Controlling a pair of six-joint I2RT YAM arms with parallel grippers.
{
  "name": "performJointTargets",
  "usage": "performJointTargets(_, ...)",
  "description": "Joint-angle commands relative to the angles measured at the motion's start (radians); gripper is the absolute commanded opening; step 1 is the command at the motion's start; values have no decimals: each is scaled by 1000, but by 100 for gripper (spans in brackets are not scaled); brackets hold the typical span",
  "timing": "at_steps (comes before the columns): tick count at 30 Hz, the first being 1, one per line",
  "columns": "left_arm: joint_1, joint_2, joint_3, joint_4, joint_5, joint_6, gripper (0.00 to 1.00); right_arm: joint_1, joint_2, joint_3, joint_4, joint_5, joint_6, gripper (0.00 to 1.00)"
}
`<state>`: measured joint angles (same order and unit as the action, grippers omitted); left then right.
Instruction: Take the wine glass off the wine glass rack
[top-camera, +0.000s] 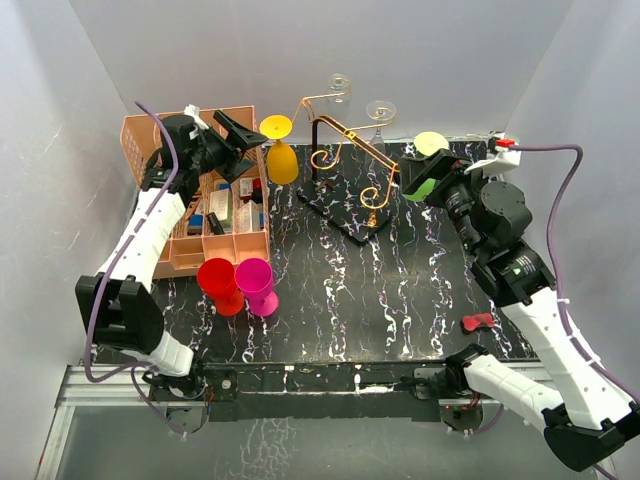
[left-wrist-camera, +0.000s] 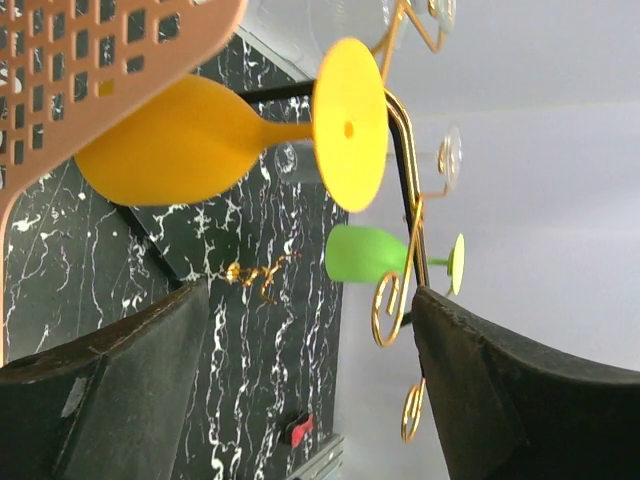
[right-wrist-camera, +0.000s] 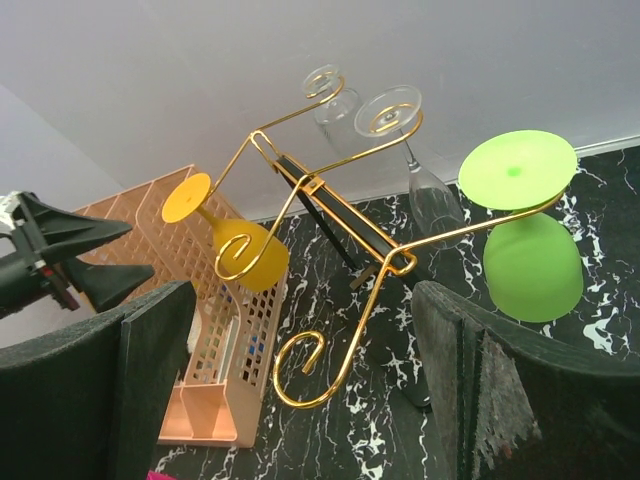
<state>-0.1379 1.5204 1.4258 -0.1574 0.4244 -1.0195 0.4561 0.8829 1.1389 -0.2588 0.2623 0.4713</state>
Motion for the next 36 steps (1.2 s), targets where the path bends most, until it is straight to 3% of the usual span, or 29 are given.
performJointTargets(1, 3, 54, 79, 44, -68, -35, 77, -1, -31, 27, 76, 20, -14, 99)
performJointTargets(8, -8, 148, 153, 35, -119, -46, 63, -2, -46, 21, 90, 61, -48, 99)
performJointTargets(19, -53, 228, 248, 20, -184, -13, 56, -1, -57, 1, 104, 84, -72, 99)
performJointTargets(36, -72, 279, 331, -67, -232, 8, 24, -2, -73, 4, 109, 101, -77, 99)
